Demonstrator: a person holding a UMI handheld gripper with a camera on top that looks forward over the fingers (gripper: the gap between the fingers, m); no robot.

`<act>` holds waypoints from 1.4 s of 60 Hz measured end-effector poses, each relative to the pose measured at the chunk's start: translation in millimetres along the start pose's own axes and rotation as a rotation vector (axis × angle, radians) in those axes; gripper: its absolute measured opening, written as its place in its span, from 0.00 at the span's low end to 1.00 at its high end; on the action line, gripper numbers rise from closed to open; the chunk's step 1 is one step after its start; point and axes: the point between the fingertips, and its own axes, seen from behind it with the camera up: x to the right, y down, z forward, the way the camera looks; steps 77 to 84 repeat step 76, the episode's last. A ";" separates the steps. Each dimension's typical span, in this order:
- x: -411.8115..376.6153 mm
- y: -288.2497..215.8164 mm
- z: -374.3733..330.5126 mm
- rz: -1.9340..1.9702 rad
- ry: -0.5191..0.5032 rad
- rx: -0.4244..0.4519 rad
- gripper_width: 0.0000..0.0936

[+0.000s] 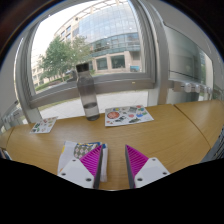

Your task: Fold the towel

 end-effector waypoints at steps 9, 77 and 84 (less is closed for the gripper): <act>-66.2 -40.2 -63.8 -0.031 -0.079 0.083 0.75; -336.7 76.3 -272.5 -0.162 -0.120 0.113 0.88; -336.7 76.3 -272.5 -0.162 -0.120 0.113 0.88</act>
